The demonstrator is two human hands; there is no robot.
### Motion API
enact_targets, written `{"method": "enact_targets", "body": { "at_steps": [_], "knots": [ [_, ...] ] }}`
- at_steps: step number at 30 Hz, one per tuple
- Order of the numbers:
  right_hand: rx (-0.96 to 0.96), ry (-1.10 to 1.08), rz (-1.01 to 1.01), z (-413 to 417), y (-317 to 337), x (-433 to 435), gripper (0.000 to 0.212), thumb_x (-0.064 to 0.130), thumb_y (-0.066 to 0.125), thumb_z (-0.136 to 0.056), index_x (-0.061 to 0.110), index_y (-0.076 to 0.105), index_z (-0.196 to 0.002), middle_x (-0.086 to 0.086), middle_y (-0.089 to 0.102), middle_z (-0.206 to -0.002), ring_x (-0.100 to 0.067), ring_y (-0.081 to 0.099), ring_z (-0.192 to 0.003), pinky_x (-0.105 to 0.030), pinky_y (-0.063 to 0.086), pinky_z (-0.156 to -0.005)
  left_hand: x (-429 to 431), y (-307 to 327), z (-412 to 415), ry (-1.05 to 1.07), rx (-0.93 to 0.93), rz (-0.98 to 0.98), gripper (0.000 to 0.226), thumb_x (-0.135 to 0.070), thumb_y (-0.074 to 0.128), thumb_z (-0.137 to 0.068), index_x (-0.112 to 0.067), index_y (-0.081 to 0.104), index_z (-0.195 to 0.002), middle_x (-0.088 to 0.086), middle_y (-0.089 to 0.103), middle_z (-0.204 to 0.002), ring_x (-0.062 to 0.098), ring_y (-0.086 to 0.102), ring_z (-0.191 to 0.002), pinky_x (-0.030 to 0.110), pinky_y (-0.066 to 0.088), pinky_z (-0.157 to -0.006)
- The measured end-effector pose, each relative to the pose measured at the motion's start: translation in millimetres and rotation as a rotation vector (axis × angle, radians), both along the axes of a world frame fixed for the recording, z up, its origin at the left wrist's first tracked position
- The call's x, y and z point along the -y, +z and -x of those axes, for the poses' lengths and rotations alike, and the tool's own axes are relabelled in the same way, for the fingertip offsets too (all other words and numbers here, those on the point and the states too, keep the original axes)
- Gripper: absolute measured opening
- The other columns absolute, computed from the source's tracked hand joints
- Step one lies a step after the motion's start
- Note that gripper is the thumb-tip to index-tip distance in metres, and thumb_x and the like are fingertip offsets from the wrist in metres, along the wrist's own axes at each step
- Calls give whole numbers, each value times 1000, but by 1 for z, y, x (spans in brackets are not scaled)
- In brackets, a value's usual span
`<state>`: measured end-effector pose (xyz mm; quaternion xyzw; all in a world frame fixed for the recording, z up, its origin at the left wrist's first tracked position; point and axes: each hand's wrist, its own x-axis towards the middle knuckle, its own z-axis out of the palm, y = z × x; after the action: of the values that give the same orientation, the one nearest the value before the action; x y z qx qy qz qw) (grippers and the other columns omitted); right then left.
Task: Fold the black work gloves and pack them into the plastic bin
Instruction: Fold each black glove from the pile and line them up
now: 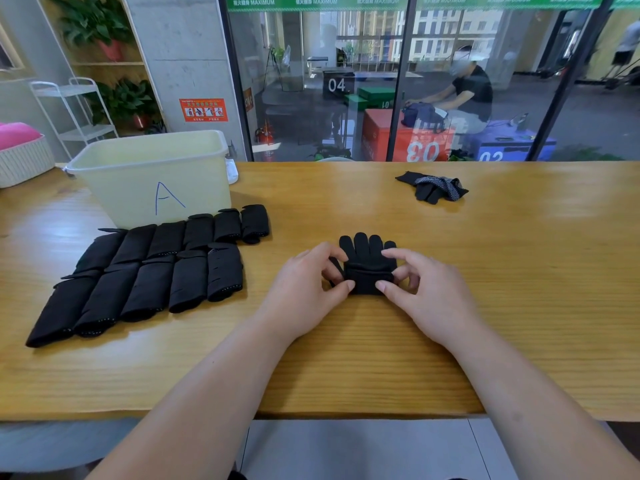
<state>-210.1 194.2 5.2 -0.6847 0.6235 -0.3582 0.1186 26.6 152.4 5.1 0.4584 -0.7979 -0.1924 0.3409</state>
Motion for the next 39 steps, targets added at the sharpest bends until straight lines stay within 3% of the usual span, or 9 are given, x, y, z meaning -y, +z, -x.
{"method": "enact_targets", "body": {
  "at_steps": [4, 8, 11, 15, 22, 28, 32, 39],
  "knots": [
    [-6, -14, 41, 0, -2, 1, 50, 42, 84, -88, 47, 59, -131, 21, 66, -93, -4, 56, -86, -25, 44, -76, 0, -2, 4, 13, 2, 12, 34, -37, 79, -93, -42, 53, -116, -19, 71, -86, 0, 59, -91, 24, 46, -77],
    [-62, -8, 116, -1, -2, 0, 27, 37, 86, -86, 44, 70, -107, 20, 56, -100, -3, 56, -81, -25, 46, -70, 2, -2, 7, -5, 97, 121, 22, -34, 76, -94, -38, 64, -112, -18, 64, -86, 5, 54, -96, 37, 52, -87],
    [-165, -28, 147, -2, -5, 0, 14, 38, 78, -94, 41, 77, -108, 21, 54, -99, 5, 52, -80, -20, 39, -68, 6, -5, 8, 18, 157, 218, 19, -35, 75, -93, -35, 73, -112, -17, 59, -91, 10, 51, -97, 40, 51, -89],
    [-251, -99, 128, -3, -9, 3, 17, 40, 66, -101, 40, 79, -113, 21, 54, -101, 2, 48, -79, -15, 34, -65, 7, -8, 9, 64, 216, 249, 26, -43, 69, -97, -34, 78, -120, -15, 60, -103, 12, 48, -103, 40, 49, -94],
    [-361, -20, 222, -3, -4, -1, 22, 15, 73, -94, 33, 82, -103, 26, 68, -109, -7, 53, -101, -25, 49, -70, 7, -10, 8, 79, 269, 271, 30, -46, 64, -101, -34, 79, -123, -17, 60, -107, 12, 48, -106, 39, 48, -95],
    [-395, -20, 154, -5, -3, -4, 21, 34, 63, -96, 38, 80, -108, 32, 69, -112, -4, 51, -106, -26, 48, -75, 9, -10, 3, 19, 260, 300, 28, -37, 66, -102, -29, 78, -126, -18, 64, -128, 12, 52, -120, 41, 49, -103],
    [-409, 3, 147, -4, -1, -5, 22, 49, 64, -96, 39, 77, -111, 31, 68, -115, -3, 51, -110, -25, 44, -81, 6, -7, 2, -38, 320, 256, 36, -51, 61, -102, -33, 75, -131, -21, 67, -135, 5, 53, -128, 38, 46, -109],
    [-396, 20, 90, -2, 0, -4, 31, 51, 67, -94, 40, 70, -124, 30, 65, -127, -2, 48, -122, -30, 49, -91, 7, -7, 4, 9, 324, 263, 32, -43, 65, -103, -33, 73, -132, -18, 71, -132, 8, 56, -127, 37, 45, -106]
  ]
}}
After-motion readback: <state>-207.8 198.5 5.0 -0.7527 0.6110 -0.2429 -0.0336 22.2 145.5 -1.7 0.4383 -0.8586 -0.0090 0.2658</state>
